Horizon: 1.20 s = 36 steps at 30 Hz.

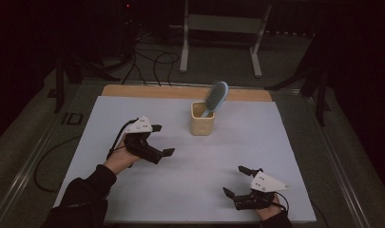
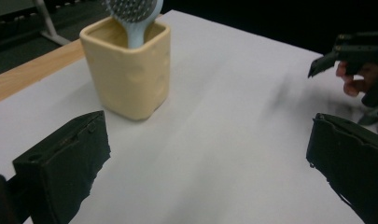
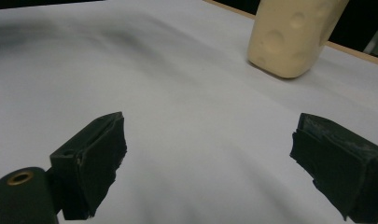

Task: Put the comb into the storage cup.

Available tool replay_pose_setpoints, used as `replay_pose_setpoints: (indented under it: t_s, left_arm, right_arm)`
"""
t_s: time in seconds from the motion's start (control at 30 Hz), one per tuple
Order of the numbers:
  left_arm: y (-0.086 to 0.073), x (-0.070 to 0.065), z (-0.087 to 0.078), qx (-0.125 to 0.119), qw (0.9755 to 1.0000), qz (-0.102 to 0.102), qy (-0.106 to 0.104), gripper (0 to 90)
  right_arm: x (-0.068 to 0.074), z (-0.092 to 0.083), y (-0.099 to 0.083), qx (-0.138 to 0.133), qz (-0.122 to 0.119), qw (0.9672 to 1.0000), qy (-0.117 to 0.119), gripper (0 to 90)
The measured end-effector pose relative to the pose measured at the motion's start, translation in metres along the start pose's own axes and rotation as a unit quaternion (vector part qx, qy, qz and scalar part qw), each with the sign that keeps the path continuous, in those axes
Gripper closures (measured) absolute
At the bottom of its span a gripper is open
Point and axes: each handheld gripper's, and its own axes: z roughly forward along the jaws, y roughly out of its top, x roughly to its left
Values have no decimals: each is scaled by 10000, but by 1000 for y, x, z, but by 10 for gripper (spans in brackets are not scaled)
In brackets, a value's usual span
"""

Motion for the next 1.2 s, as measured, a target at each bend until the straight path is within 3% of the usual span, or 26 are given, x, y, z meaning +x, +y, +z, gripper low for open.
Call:
replay_pose_setpoints:
  t_s: [0.57, 0.9, 1.2]
  left_arm:
    - [-59, 3, -46, 81, 9987, -321, 380, 0]
    - [-93, -9, -70, 102, 9975, -352, 611, 0]
    - [-121, -15, -88, 119, 9953, -539, 791, 0]
  right_arm:
    - [0, 1, 0, 34, 3, 10000, 0, 96]
    - [1, 2, 0, 53, -30, 10000, 15, 96]
    - [1, 3, 0, 63, -45, 10000, 9, 96]
